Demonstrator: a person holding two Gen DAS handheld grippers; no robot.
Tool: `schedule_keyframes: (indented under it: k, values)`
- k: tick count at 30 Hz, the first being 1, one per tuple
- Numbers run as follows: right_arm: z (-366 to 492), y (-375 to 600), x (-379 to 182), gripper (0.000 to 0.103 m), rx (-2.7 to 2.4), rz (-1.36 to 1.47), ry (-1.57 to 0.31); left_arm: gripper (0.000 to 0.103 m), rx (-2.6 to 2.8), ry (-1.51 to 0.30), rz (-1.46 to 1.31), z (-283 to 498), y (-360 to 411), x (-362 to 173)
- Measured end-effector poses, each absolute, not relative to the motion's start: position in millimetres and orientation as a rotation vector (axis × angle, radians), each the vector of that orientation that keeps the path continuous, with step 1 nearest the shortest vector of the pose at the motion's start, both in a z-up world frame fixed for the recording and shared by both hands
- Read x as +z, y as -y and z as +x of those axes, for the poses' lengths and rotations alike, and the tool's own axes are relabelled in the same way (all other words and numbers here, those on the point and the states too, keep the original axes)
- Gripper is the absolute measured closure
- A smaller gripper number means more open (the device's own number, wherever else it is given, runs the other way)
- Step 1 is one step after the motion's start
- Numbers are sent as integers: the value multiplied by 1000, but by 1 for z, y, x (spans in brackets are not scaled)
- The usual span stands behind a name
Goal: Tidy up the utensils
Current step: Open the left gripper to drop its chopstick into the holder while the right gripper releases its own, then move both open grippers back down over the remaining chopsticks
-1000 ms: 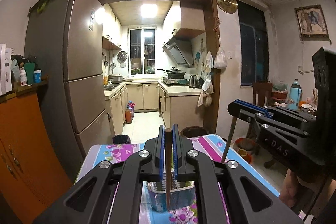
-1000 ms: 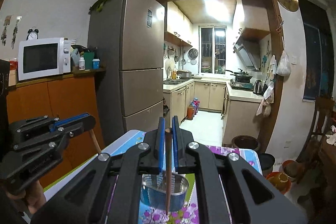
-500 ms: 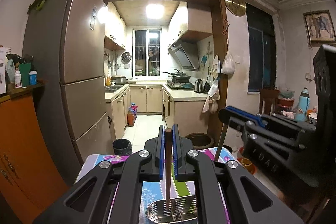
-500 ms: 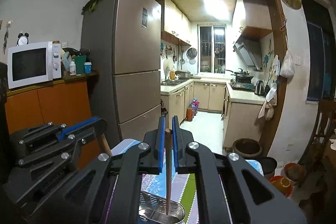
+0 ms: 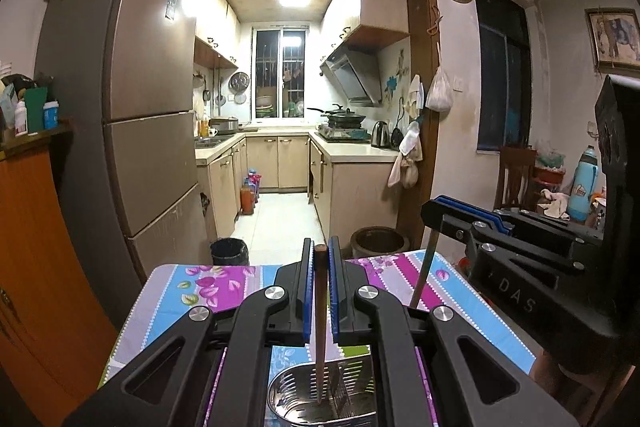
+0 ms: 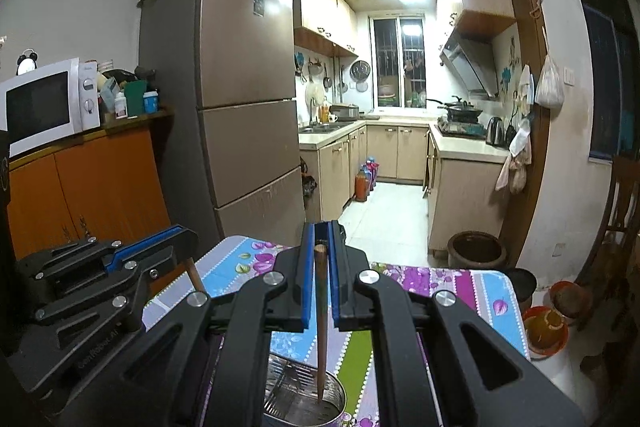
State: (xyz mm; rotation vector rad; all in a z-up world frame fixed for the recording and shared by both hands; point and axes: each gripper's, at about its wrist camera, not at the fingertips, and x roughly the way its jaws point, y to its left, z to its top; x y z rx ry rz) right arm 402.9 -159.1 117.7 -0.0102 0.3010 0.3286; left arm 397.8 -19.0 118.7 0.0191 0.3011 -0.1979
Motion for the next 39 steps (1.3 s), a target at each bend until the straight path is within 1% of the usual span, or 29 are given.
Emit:
schedule_keyframes:
  k: [5, 7, 8, 9, 13, 16, 18, 19, 21, 22, 23, 24, 26, 28, 30, 32, 33, 35, 37, 39]
  values:
    - [405, 158, 110, 98, 337, -11, -318, 94, -192, -308, 25, 399, 22, 115]
    - [406, 160, 109, 98, 340, 1, -321, 87, -188, -314, 27, 400, 21, 113]
    - [407, 162, 109, 97, 340, 4, -325, 79, -186, -314, 23, 400, 21, 113]
    - [406, 162, 109, 97, 338, 3, -324, 76, -183, -311, 18, 400, 19, 113]
    - [397, 167, 114, 96, 333, 4, -311, 75, -175, -305, 12, 396, 16, 115]
    - [384, 173, 126, 84, 336, 12, -291, 73, -168, -297, 10, 387, 12, 120]
    - [363, 182, 138, 74, 339, 23, -270, 72, -168, -281, 5, 370, 5, 126]
    - [353, 185, 142, 72, 344, 27, -263, 71, -166, -268, 3, 358, -1, 128]
    - [315, 195, 153, 65, 369, 38, -243, 64, -174, -234, -5, 323, -16, 132]
    - [298, 198, 155, 62, 382, 41, -235, 63, -179, -216, -4, 304, -24, 131]
    - [274, 204, 155, 55, 393, 39, -222, 58, -176, -197, 8, 283, -30, 128]
    - [256, 208, 153, 50, 402, 41, -212, 50, -169, -174, 22, 254, -39, 121]
    - [206, 217, 137, 47, 439, 58, -193, 40, -167, -136, 64, 198, -54, 95]
    - [163, 222, 106, 47, 454, 77, -187, 39, -163, -146, 94, 161, -60, 65]
    - [131, 219, 68, 47, 455, 81, -198, 39, -185, -205, 87, 131, -67, 26]
    - [106, 211, 14, 49, 432, 106, -253, 39, -177, -253, 105, 111, -65, -11]
    - [100, 206, -13, 60, 428, 124, -290, 39, -192, -290, 104, 101, -63, -35]
    - [92, 194, -52, 71, 414, 122, -358, 39, -217, -360, 74, 91, -63, -67]
    - [88, 179, -89, 78, 414, 119, -429, 40, -235, -418, 53, 83, -61, -98]
    - [82, 165, -115, 79, 411, 96, -475, 46, -246, -454, 49, 78, -58, -118]
